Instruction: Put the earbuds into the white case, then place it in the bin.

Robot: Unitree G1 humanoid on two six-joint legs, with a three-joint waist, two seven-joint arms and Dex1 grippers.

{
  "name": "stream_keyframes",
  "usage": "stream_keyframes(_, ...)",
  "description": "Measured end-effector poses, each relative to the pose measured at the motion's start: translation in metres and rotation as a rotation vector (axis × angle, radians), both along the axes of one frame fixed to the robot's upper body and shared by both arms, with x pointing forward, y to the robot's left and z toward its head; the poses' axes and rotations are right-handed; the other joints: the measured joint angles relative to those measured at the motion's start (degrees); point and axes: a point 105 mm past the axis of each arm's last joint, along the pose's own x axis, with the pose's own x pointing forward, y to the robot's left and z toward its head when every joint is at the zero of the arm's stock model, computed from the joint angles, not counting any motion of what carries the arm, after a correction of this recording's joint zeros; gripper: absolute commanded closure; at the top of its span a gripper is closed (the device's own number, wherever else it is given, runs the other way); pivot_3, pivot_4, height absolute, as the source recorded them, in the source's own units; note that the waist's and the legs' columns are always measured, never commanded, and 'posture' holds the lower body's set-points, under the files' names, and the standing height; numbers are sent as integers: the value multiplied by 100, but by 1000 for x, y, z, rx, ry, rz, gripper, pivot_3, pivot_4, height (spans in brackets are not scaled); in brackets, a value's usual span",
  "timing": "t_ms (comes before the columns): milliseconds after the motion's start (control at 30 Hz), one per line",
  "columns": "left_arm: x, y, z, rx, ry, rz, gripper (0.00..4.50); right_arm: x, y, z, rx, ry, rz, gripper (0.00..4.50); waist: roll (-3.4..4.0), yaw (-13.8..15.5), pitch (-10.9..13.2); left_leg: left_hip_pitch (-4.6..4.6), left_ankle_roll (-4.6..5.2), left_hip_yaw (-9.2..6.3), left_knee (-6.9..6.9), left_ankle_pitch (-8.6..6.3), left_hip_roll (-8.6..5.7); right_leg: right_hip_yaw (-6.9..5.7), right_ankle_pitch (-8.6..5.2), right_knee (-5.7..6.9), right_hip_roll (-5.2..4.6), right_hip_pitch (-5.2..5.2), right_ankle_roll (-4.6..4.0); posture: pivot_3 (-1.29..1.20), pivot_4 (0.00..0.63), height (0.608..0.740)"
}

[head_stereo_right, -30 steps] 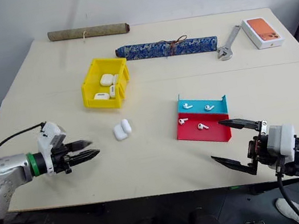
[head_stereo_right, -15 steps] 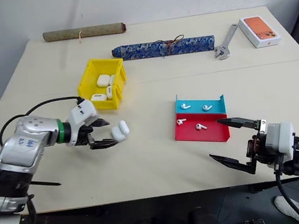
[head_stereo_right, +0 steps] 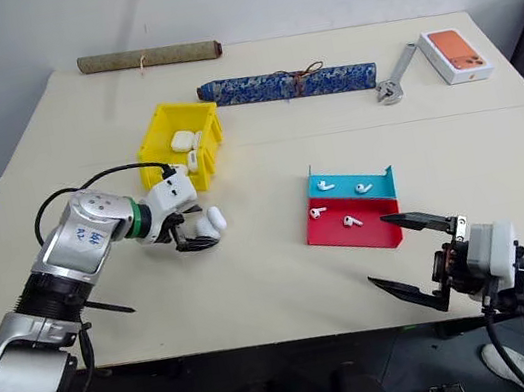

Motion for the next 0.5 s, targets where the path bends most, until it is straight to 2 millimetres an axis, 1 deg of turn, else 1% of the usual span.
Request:
stream_keyframes(67,1,1,0,7,7,0,29,-1,0,-1,0,4,-1,0,0,-5,0,1,-1,0,1,1,0,0,0,2,0,0,0,0,150,740)
stream_keyframes(100,1,1,0,8,12,1,209,-1,0,-1,0,4,-2,0,0,-9,0,1,-3,0,2,2,0,0,0,3,0,0,0,0,150,740)
stream_keyframes(167,1,1,-1,5,27,1,640,-1,0,-1,1,5,-3,0,0,-10,0,4,-3,0,3,2,0,1,0,7,0,2,0,0,150,740)
stream_keyframes(267,1,-1,-2,-1,45,14,1516,0,0,-1,2,5,-7,0,0,-4,0,7,-2,-1,4,3,0,0,0,8,0,6,0,0,150,740)
stream_keyframes(300,1,0,-2,0,48,22,1695,0,0,-1,2,4,-8,0,0,-5,0,7,-2,0,5,3,0,1,0,9,0,6,0,0,150,740)
stream_keyframes(500,-2,4,-2,20,61,43,1694,-2,4,5,8,-11,-16,0,0,-52,0,13,-11,0,1,9,1,4,0,16,1,5,0,0,150,740)
